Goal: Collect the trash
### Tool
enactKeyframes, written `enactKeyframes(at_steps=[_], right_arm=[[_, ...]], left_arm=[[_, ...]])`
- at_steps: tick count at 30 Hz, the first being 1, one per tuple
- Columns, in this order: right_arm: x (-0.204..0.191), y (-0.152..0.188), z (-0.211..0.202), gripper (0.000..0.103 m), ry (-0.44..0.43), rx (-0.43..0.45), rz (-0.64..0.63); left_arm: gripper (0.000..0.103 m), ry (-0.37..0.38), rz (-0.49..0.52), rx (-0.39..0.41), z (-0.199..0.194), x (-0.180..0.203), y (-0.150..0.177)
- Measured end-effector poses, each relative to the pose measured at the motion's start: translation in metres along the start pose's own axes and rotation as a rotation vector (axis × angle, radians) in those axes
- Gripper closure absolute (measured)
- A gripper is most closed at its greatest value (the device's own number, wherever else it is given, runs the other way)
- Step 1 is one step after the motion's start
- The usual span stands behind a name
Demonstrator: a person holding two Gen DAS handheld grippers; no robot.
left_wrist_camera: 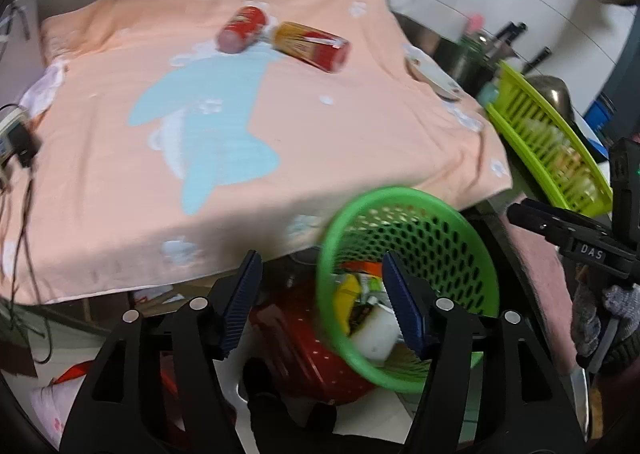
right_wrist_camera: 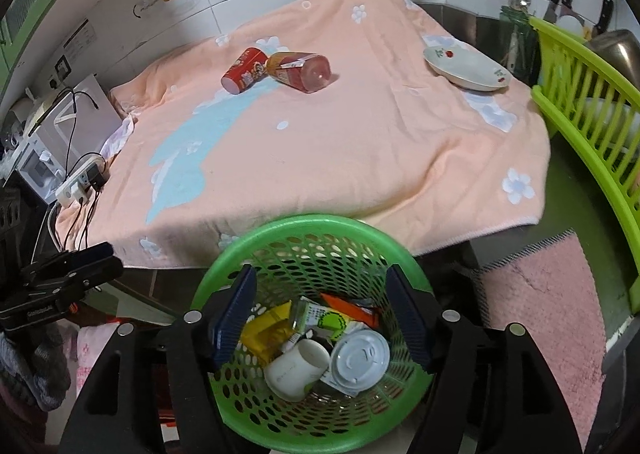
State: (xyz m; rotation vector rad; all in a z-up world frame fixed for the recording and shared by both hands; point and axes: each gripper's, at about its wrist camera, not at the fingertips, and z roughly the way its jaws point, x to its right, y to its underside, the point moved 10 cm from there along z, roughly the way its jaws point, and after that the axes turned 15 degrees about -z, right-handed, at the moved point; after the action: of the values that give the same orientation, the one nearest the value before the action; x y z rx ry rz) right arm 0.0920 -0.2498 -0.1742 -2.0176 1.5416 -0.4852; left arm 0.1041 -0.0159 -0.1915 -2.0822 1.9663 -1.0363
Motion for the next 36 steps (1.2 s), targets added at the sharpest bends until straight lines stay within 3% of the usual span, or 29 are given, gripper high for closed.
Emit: enactKeyframes(at_steps=[13, 36], right_arm=[[-0.013, -0.035, 0.016, 0.033, -0.033, 0.015, -0.022], [-0.012, -0.039, 0.024, 0.031, -0.045, 0.003, -0.019]], left_arm=[[0.029, -0.075, -0.079, 0.067, -0.019, -0.041, -0.023], [0.019, -0.094, -0.079, 0.086, -0.019, -0.043, -0.029]])
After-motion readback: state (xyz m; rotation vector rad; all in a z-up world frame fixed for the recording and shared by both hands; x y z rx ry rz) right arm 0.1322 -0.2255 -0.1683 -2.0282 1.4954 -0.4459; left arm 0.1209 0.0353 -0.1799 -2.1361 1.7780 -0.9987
